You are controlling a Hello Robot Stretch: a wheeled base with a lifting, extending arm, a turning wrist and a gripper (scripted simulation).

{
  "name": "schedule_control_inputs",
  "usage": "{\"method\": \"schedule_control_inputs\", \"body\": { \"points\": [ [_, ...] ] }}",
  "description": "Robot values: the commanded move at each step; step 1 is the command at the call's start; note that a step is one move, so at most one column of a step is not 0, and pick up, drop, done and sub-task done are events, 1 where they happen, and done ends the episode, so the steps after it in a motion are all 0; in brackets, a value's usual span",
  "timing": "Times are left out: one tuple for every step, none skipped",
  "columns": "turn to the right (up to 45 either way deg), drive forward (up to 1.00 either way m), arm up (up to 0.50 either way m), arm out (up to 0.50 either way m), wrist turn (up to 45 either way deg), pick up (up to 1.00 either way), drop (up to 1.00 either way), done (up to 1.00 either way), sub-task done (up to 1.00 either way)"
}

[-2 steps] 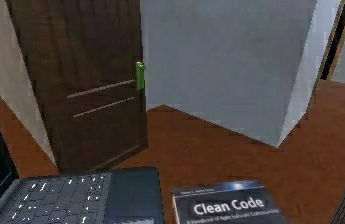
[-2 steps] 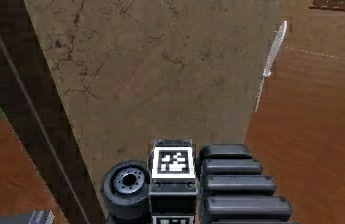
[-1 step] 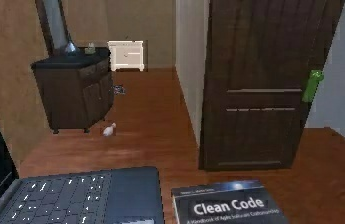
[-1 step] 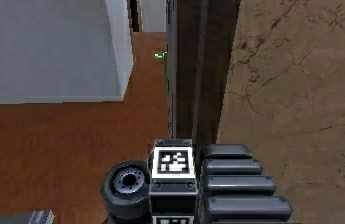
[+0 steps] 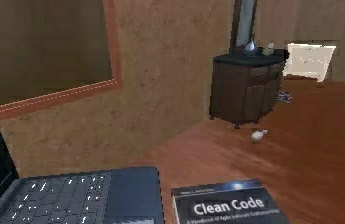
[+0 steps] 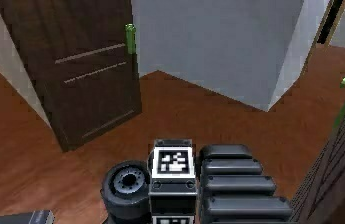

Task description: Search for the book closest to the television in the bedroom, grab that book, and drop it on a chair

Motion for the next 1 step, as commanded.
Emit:
{"method": "schedule_control_inputs", "body": {
  "points": [
    [-45.0, 0.00, 0.00, 0.00, 0.0, 0.00, 0.00, 0.00, 0.00]
  ]
}}
